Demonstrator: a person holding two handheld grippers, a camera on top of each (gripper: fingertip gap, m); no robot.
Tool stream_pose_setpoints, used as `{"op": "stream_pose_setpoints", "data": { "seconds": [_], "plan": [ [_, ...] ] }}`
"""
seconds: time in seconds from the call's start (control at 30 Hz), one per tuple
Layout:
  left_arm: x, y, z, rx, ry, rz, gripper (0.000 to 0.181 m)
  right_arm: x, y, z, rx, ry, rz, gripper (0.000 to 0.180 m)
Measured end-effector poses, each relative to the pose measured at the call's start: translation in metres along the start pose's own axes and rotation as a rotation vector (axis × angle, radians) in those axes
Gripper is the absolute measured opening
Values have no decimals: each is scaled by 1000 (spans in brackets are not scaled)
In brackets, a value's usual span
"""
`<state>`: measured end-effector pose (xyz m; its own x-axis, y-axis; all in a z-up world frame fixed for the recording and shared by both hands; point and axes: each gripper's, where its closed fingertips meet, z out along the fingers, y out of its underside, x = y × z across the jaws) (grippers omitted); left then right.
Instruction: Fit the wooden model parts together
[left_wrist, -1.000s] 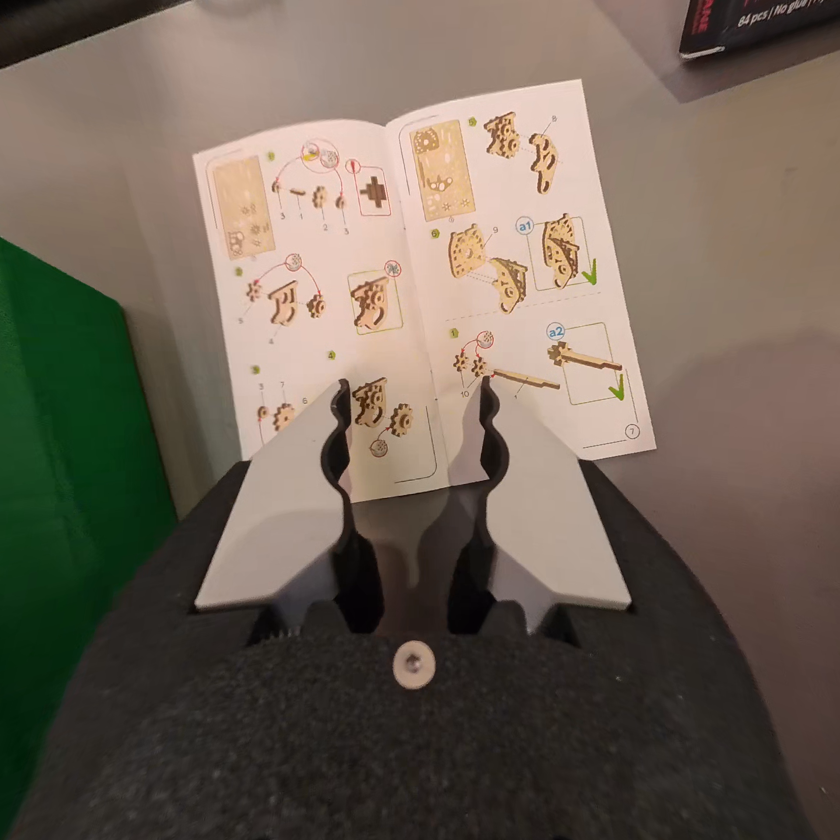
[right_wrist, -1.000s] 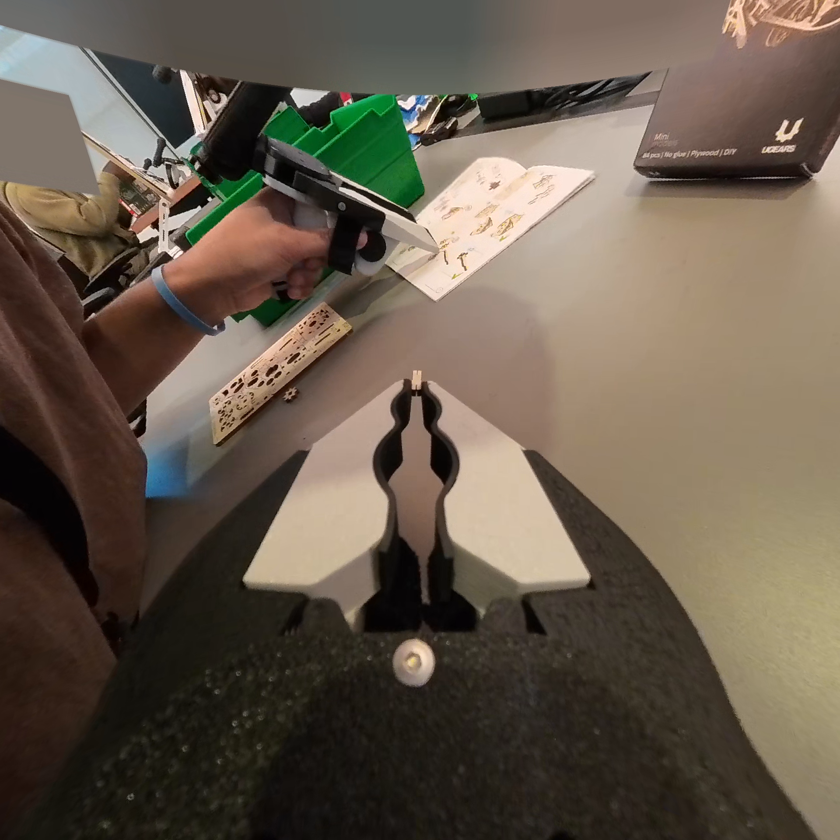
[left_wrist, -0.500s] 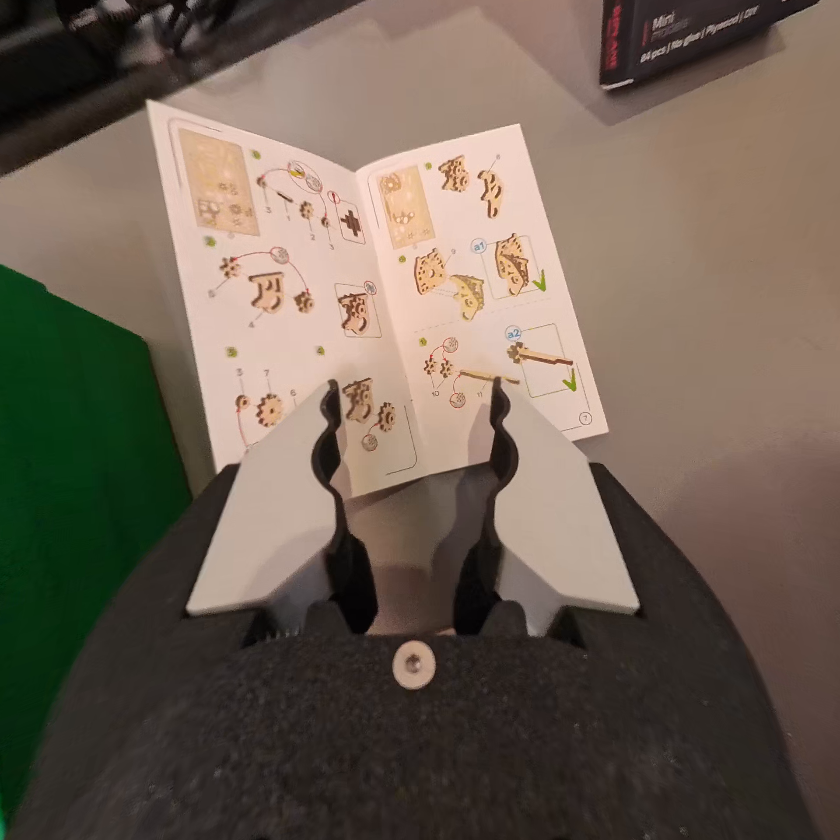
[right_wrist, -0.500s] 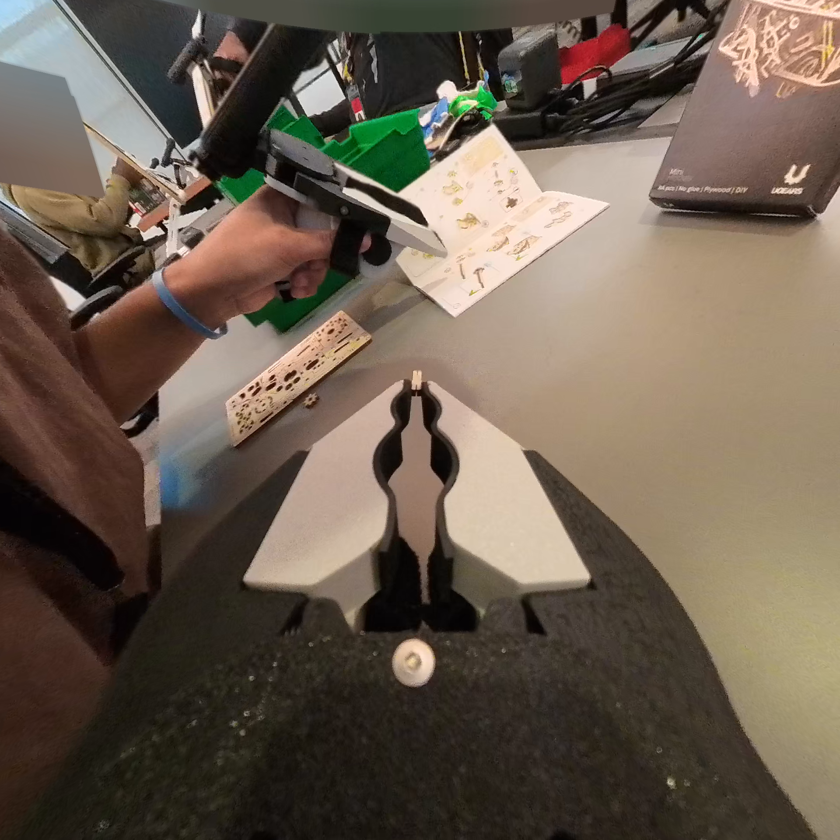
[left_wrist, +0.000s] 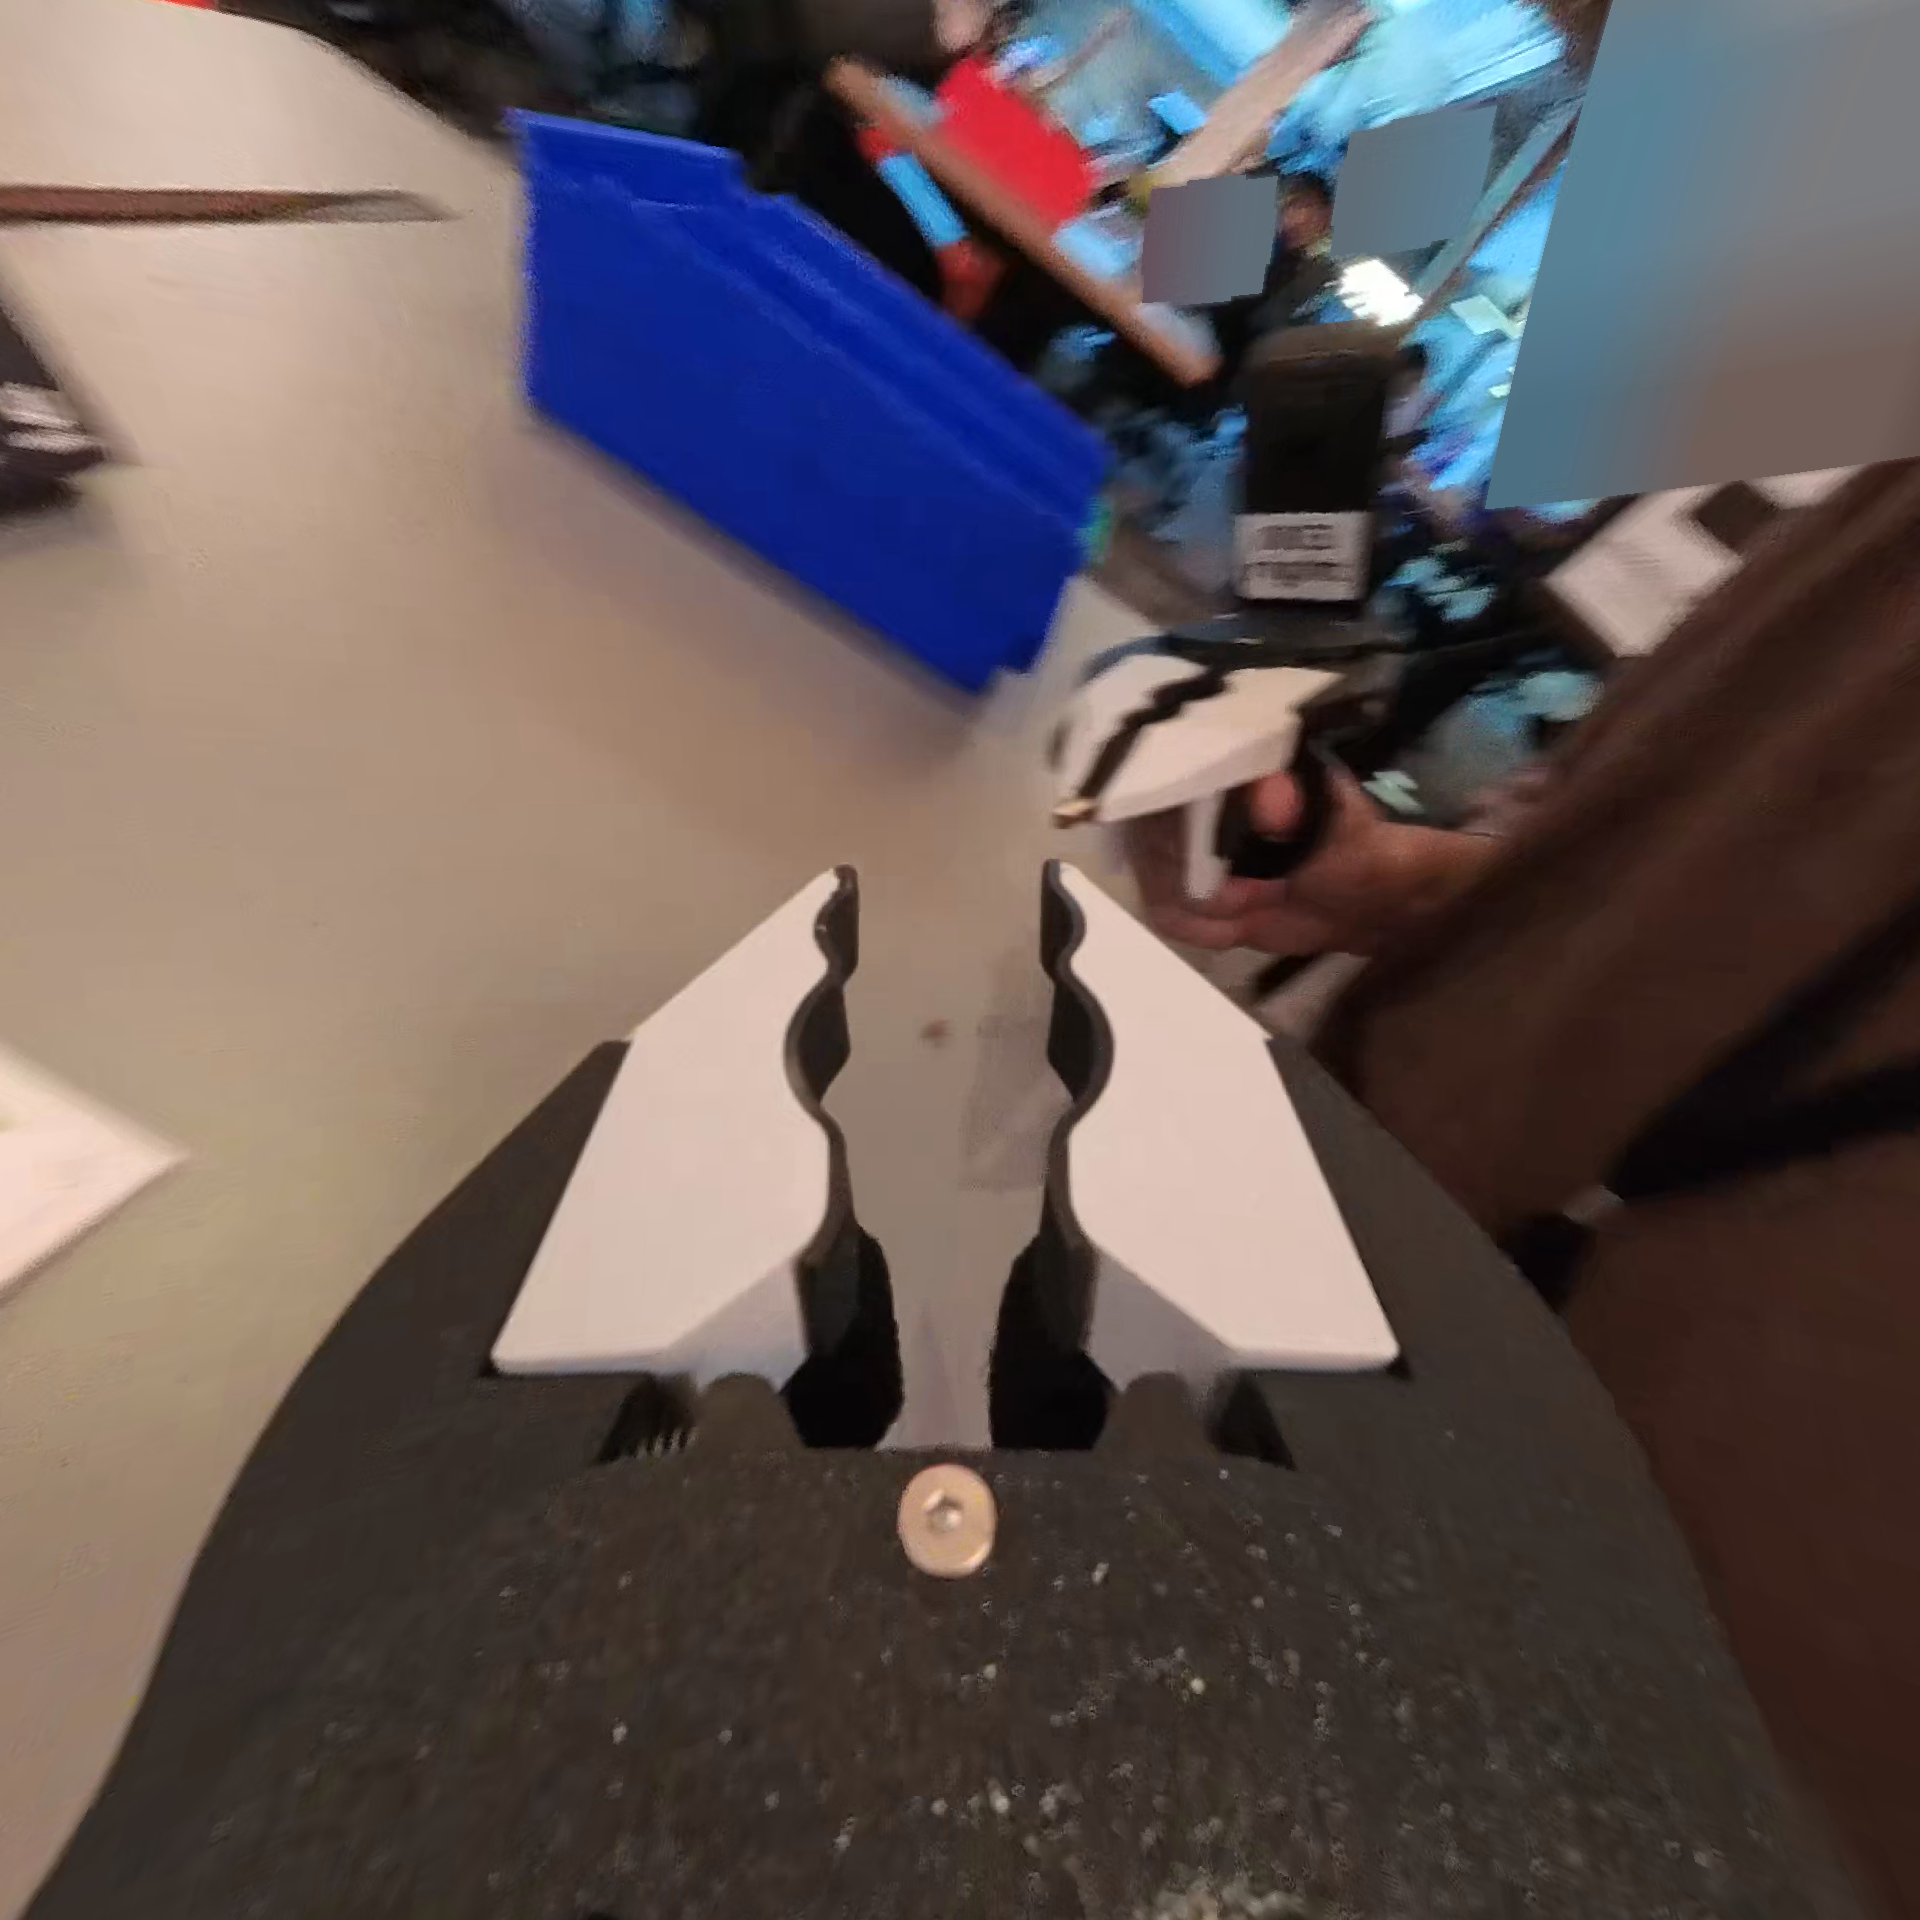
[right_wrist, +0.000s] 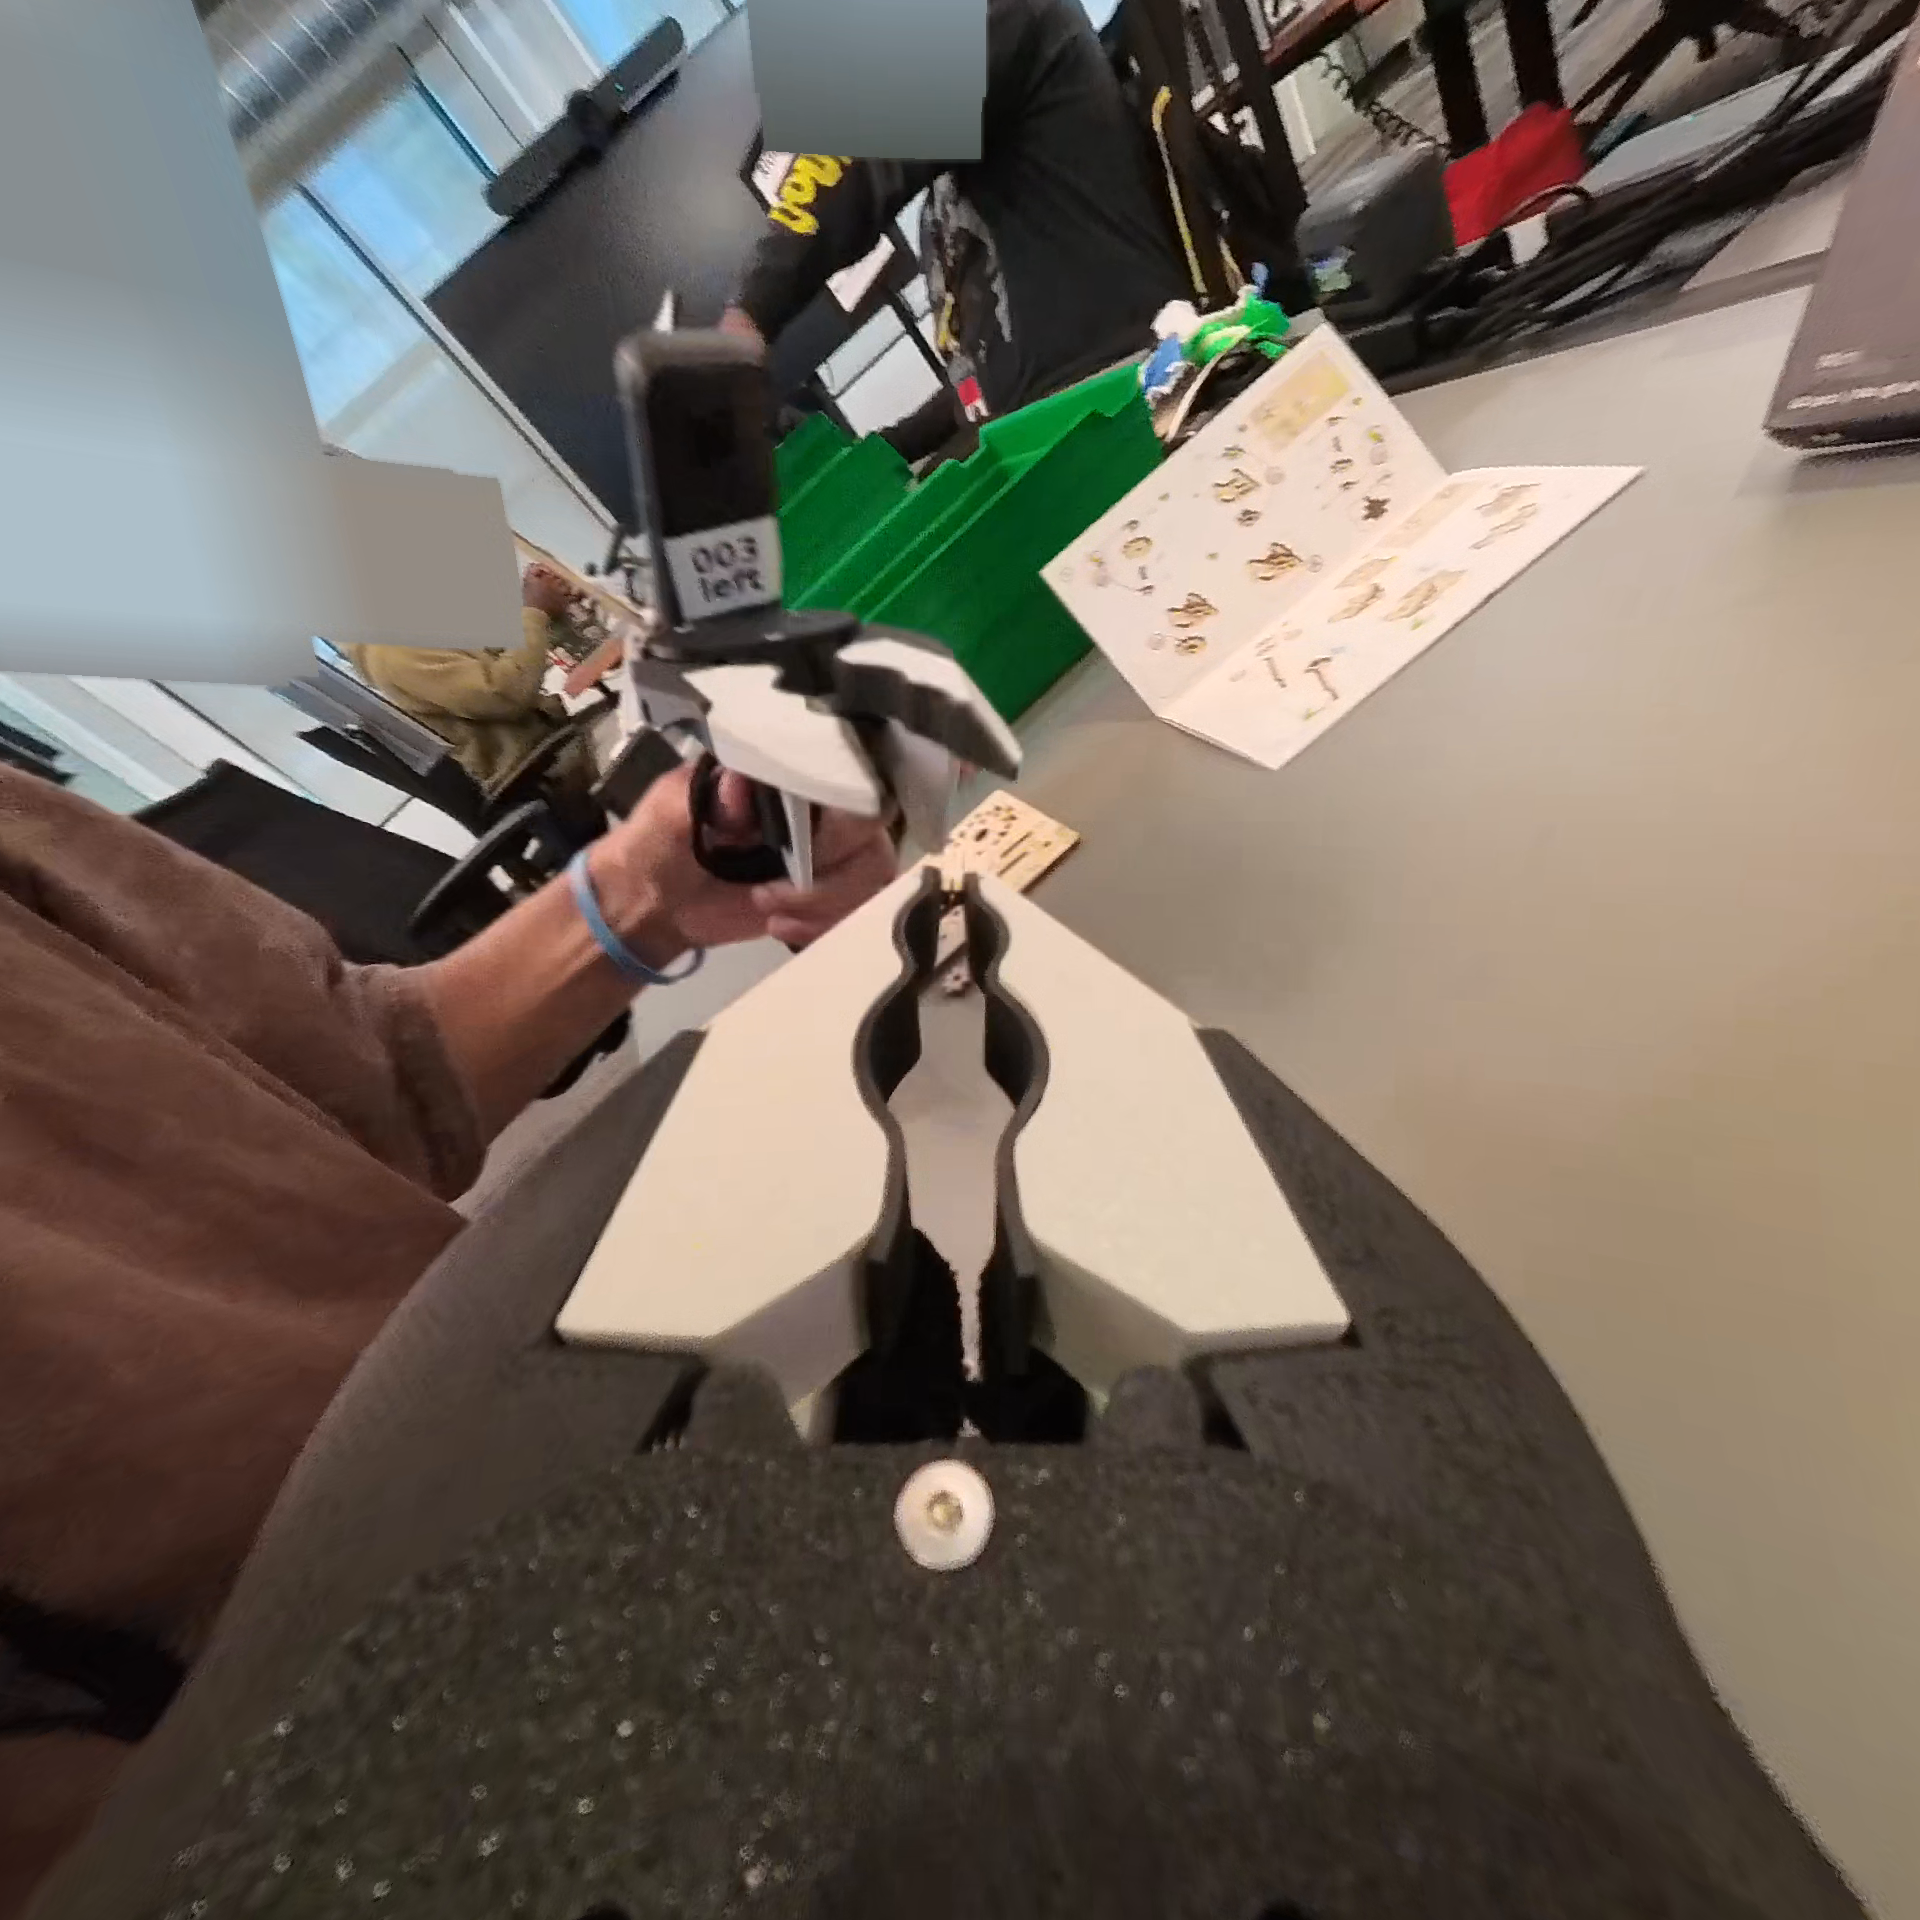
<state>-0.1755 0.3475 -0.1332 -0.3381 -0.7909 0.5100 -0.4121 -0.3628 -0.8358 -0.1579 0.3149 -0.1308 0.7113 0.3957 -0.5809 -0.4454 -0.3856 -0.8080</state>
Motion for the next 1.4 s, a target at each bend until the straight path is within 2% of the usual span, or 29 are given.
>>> {"op": "stream_pose_setpoints", "data": {
  "seconds": [0.1, 0.2, 0.47, 0.93, 1.03, 1.1, 1.4],
  "plan": [
    [31, 0, 9, 21, 195, -51, 31, -15, 0, -4, -1, -42, -10, 3],
    [50, -4, 12, 33, 272, -26, 27, -25, 0, -5, -19, -56, -55, 3],
    [66, 2, 15, -26, 279, 43, 7, -47, -4, -6, 2, -134, -97, 3],
    [75, 0, 10, -6, 337, 42, 1, -56, -1, -4, -4, -188, -91, 4],
    [80, -4, 6, 14, 366, 38, 1, -55, -2, -5, -4, -204, -97, 16],
    [81, -8, 4, 30, 376, 36, 1, -52, -4, -9, -9, -210, -102, 17],
    [77, -7, 3, 32, 363, 30, 1, -57, -3, -8, -12, -216, -117, 13]
  ]
}}
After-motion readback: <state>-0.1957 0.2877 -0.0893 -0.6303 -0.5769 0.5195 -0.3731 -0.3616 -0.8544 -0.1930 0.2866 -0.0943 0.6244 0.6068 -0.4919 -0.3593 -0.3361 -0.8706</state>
